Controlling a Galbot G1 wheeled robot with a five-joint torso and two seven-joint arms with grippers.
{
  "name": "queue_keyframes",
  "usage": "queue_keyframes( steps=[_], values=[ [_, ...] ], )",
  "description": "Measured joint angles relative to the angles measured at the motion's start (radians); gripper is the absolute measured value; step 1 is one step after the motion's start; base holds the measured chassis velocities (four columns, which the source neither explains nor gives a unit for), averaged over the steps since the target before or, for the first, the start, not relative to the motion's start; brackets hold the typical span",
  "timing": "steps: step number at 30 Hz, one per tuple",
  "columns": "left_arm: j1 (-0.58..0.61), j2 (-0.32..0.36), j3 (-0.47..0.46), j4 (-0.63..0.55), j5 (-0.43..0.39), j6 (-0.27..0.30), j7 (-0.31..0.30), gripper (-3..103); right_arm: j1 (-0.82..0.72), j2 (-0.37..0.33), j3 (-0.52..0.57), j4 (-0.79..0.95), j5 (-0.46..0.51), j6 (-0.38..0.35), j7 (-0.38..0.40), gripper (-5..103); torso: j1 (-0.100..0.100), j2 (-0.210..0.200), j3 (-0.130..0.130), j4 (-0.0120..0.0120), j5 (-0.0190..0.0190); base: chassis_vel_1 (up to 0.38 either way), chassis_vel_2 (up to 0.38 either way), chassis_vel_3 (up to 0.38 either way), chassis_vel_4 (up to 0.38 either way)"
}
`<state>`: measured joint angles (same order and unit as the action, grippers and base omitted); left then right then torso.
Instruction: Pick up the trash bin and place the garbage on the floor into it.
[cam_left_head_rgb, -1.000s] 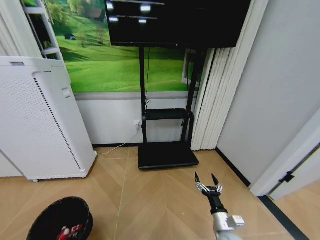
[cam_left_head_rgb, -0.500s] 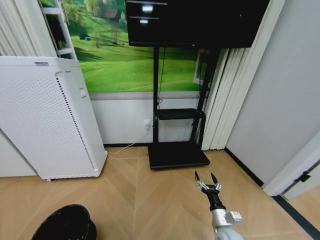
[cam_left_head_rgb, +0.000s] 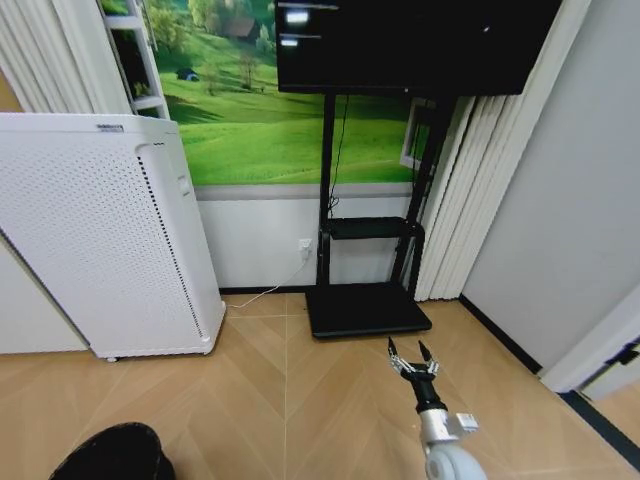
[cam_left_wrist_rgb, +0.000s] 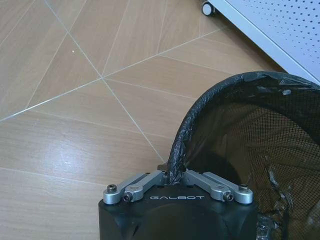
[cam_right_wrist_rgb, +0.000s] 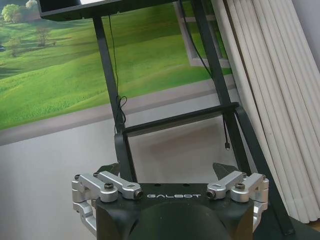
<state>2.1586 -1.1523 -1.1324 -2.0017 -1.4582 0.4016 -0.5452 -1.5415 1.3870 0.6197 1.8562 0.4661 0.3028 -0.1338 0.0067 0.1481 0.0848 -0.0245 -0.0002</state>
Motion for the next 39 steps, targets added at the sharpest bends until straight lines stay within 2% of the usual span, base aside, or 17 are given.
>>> queue_keyframes(
  steps=[8, 12, 15, 19, 23, 25, 26, 27, 28, 29, 30, 31, 32, 33, 35, 38, 39],
  values=[
    [-0.024, 0.002, 0.021, 0.040, 0.008, -0.003, -0.010, 0, 0.011, -0.024, 0.005, -0.009, 0.012, -0.005, 0.003, 100, 0.000, 0.000, 0.000, 0.0003, 0.0004, 0.000, 0.000, 0.000, 0.000],
    [-0.043, 0.012, 0.032, 0.057, 0.012, -0.001, -0.009, 9, 0.014, -0.017, 0.001, -0.011, 0.012, -0.005, 0.003, 100, 0.000, 0.000, 0.000, 0.0003, 0.0002, 0.000, 0.000, 0.000, 0.000],
    [-0.065, 0.034, 0.047, 0.071, 0.023, 0.012, 0.009, 25, -0.001, -0.009, -0.007, -0.010, 0.001, -0.005, 0.002, 100, 0.000, 0.000, 0.000, 0.0002, 0.0002, 0.000, 0.000, 0.000, 0.000],
    [-0.076, 0.046, 0.049, 0.072, 0.029, 0.018, 0.014, 36, -0.009, -0.009, -0.007, -0.005, -0.004, -0.004, 0.002, 100, 0.000, 0.000, 0.000, 0.0000, 0.0002, 0.000, 0.000, 0.000, 0.000],
    [-0.056, 0.051, 0.023, 0.053, 0.039, 0.024, 0.037, 57, -0.014, -0.008, 0.007, -0.001, -0.005, -0.004, 0.002, 100, 0.000, 0.000, 0.000, 0.0002, 0.0002, 0.000, 0.000, 0.000, 0.000],
    [-0.042, 0.050, 0.014, 0.040, 0.041, 0.023, 0.044, 57, -0.014, -0.006, 0.010, -0.001, -0.005, -0.004, 0.002, 100, 0.000, 0.000, 0.000, 0.0001, 0.0002, 0.000, 0.000, 0.000, 0.000],
    [-0.033, 0.048, 0.009, 0.031, 0.046, 0.021, 0.048, 64, -0.014, -0.005, 0.011, -0.001, -0.005, -0.004, 0.002, 100, 0.000, 0.000, 0.000, 0.0001, 0.0001, 0.000, 0.000, 0.000, 0.000],
    [-0.033, 0.048, 0.009, 0.031, 0.046, 0.021, 0.048, 64, -0.014, -0.005, 0.011, -0.001, -0.005, -0.004, 0.002, 100, 0.000, 0.000, 0.000, 0.0001, 0.0001, 0.000, 0.000, 0.000, 0.000],
    [-0.016, 0.043, 0.002, 0.015, 0.073, 0.013, 0.058, 69, -0.014, -0.003, 0.013, -0.001, -0.006, -0.004, 0.002, 100, 0.000, 0.000, 0.000, 0.0001, 0.0001, 0.000, 0.000, 0.000, 0.000],
    [0.018, 0.027, -0.026, -0.019, 0.192, -0.020, 0.103, 80, -0.014, 0.000, 0.014, -0.001, -0.012, -0.010, 0.001, 100, 0.000, 0.000, 0.000, 0.0001, 0.0000, 0.000, 0.000, 0.000, 0.000],
    [0.018, 0.027, -0.026, -0.019, 0.192, -0.020, 0.103, 80, -0.014, 0.000, 0.014, -0.001, -0.012, -0.010, 0.001, 100, 0.000, 0.000, 0.000, 0.0001, 0.0000, 0.000, 0.000, 0.000, 0.000],
    [0.030, 0.020, -0.040, -0.031, 0.243, -0.035, 0.122, 80, -0.013, 0.000, 0.013, -0.002, -0.015, -0.012, 0.001, 100, 0.000, 0.000, 0.000, 0.0002, 0.0002, 0.000, 0.000, 0.000, 0.000],
    [0.047, 0.010, -0.061, -0.055, 0.316, -0.065, 0.157, 85, -0.014, 0.000, 0.012, -0.003, -0.022, -0.015, 0.002, 100, 0.000, 0.000, 0.000, 0.0005, 0.0004, 0.000, 0.000, 0.000, 0.000],
    [0.047, 0.010, -0.061, -0.055, 0.316, -0.065, 0.157, 85, -0.014, 0.000, 0.012, -0.003, -0.022, -0.015, 0.002, 100, 0.000, 0.000, 0.000, 0.0005, 0.0004, 0.000, 0.000, 0.000, 0.000],
    [0.066, -0.003, -0.097, -0.132, 0.432, -0.150, 0.223, 96, -0.032, -0.001, 0.011, 0.010, -0.036, -0.031, 0.002, 100, 0.000, 0.000, 0.000, 0.0007, 0.0004, 0.000, 0.000, 0.000, 0.000],
    [0.058, -0.004, -0.105, -0.163, 0.472, -0.174, 0.246, 98, -0.047, -0.001, 0.012, 0.026, -0.036, -0.039, 0.005, 100, 0.000, 0.000, 0.000, 0.0003, 0.0006, 0.000, 0.000, 0.000, 0.000],
    [0.036, -0.007, -0.109, -0.185, 0.544, -0.207, 0.279, 100, -0.066, -0.001, 0.016, 0.044, -0.036, -0.046, 0.010, 100, 0.000, 0.000, 0.000, 0.0003, 0.0009, 0.000, 0.000, 0.000, 0.000]
  ],
)
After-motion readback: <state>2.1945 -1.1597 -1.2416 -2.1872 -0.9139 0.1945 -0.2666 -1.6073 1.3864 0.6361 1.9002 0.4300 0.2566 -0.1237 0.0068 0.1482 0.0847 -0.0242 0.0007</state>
